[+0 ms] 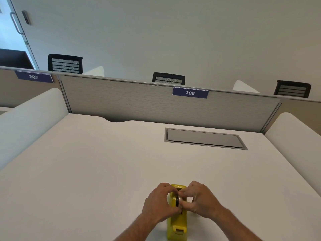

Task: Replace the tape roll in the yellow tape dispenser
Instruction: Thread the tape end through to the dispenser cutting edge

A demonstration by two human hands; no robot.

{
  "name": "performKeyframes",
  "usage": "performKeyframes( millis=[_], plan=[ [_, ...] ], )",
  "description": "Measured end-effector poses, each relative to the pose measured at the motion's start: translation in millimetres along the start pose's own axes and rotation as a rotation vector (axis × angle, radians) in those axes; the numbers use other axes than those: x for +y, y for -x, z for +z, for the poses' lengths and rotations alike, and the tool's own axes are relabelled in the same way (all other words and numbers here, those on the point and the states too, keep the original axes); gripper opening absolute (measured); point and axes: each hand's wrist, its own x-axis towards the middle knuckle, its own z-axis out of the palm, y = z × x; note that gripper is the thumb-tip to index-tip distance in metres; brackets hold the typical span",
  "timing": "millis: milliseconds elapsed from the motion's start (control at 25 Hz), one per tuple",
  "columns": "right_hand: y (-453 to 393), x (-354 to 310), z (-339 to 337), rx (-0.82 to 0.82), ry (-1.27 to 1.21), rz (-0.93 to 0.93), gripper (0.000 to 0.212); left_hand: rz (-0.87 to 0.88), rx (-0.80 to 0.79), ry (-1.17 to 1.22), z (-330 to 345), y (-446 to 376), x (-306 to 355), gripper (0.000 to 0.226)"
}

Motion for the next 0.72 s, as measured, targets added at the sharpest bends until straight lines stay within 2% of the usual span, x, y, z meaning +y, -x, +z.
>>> performKeyframes(
  millis=[440,720],
  plan=[
    [-0.3,2.7,5.4,0.026,0.133,-0.067,0.024,0.019,-0.01,-0.013,-2.2,-0.1,0.6,0.059],
    [-6.1,1.7,1.2,0.023,0.086,-0.055,0.022,0.011,-0.016,-0.018,-2.4,1.1,1.5,0.059]
  ],
)
